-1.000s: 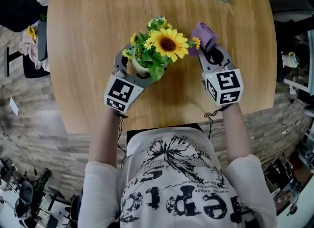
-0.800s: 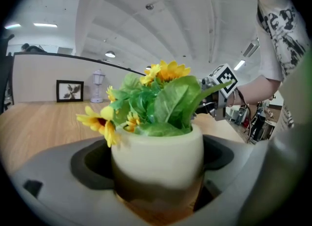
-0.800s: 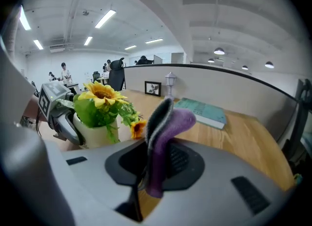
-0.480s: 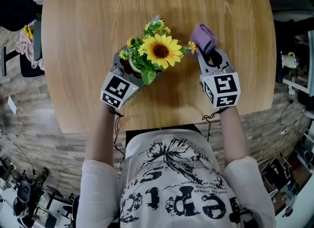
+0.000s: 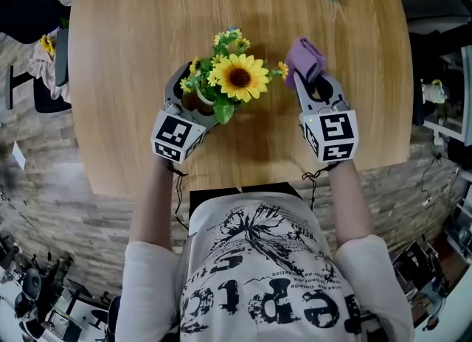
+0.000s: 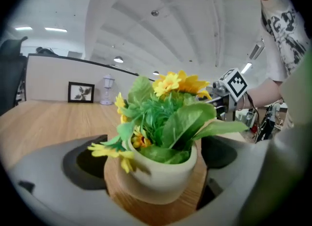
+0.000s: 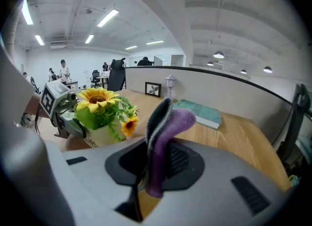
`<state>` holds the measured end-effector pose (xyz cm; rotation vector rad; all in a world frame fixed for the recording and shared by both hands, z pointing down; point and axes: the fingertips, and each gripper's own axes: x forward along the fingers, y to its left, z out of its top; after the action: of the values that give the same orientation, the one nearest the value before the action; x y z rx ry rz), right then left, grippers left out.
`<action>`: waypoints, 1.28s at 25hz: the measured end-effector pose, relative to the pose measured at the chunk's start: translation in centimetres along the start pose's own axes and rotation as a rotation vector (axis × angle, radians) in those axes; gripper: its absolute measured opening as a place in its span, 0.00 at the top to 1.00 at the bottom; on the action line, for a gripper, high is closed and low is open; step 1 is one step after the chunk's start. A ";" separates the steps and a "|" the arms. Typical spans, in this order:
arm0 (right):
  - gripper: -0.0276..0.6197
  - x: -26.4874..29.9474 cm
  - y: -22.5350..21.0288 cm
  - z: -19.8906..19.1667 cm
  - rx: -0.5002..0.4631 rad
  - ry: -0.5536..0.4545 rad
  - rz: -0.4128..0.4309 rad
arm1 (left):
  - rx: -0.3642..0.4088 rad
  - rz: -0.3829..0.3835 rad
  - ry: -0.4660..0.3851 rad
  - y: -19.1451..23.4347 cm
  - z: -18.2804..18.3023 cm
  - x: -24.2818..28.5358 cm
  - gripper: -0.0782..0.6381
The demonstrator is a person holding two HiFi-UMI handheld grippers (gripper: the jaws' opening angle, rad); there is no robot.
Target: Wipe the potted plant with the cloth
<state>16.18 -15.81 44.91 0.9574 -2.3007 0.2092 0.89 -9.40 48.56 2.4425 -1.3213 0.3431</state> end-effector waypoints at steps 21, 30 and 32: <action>0.85 -6.9 2.7 10.4 -0.053 -0.246 -0.041 | 0.047 0.376 -0.239 0.3 15.7 -13.2 0.88; 0.85 -9.3 4.0 12.9 -0.084 -0.324 -0.011 | 0.087 0.458 -0.180 0.3 17.3 -14.9 0.88; 0.86 -9.9 4.0 13.1 -0.090 -0.339 -0.014 | 0.091 0.456 -0.179 0.1 17.4 -15.4 0.88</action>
<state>12.25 -11.97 28.92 1.0265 -2.5834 -0.0686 -6.63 -4.86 27.10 2.2630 -1.9840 0.3046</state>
